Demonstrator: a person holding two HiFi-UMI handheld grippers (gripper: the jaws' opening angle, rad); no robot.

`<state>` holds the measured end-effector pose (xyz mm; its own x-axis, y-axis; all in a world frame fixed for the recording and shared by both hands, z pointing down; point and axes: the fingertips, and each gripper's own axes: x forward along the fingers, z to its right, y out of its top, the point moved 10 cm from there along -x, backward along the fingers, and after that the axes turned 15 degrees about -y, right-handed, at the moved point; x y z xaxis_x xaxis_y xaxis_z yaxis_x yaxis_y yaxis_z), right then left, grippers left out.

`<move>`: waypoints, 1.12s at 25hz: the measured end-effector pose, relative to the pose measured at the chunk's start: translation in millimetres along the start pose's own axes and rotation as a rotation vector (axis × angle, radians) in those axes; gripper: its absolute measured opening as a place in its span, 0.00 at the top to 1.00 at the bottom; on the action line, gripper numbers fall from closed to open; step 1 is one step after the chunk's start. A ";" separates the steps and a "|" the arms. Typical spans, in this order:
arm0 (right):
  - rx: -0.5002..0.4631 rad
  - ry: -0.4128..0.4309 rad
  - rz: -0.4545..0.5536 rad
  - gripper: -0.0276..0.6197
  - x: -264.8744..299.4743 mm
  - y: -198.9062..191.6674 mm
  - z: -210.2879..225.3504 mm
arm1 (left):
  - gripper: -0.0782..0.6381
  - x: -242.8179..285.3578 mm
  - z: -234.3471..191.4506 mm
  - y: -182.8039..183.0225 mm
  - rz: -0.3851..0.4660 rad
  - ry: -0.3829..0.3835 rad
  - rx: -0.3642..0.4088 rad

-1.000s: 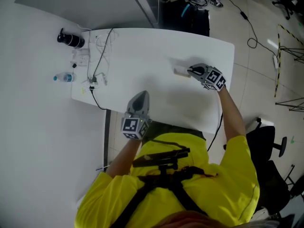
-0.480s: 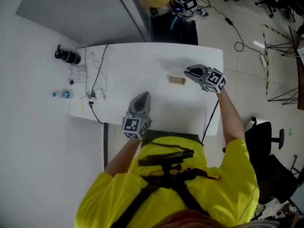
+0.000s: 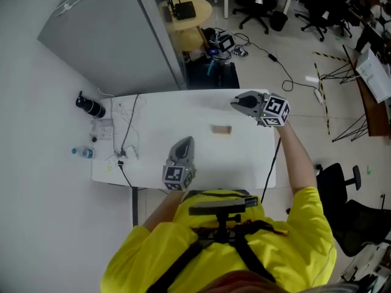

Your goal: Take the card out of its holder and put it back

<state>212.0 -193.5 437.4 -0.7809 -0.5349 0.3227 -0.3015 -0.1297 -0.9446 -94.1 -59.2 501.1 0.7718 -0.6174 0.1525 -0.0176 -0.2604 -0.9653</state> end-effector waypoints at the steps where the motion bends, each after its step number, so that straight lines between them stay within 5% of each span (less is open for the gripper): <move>1: -0.006 -0.005 -0.001 0.93 -1.4 3.3 -2.7 | 0.90 -1.5 -0.2 -0.7 0.003 -0.006 0.003; 20: 0.034 -0.049 -0.024 0.93 0.4 -12.4 -20.1 | 0.90 -14.9 -15.8 -13.0 -0.026 -0.034 -0.027; 28: 0.076 -0.018 -0.067 0.93 14.4 -49.7 -7.8 | 0.90 -2.5 -17.9 -17.3 -0.068 -0.031 -0.045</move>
<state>211.4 -188.2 489.5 -0.7501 -0.5381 0.3843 -0.3094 -0.2280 -0.9232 -107.1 -66.4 521.2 0.7917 -0.5736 0.2103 0.0079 -0.3346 -0.9423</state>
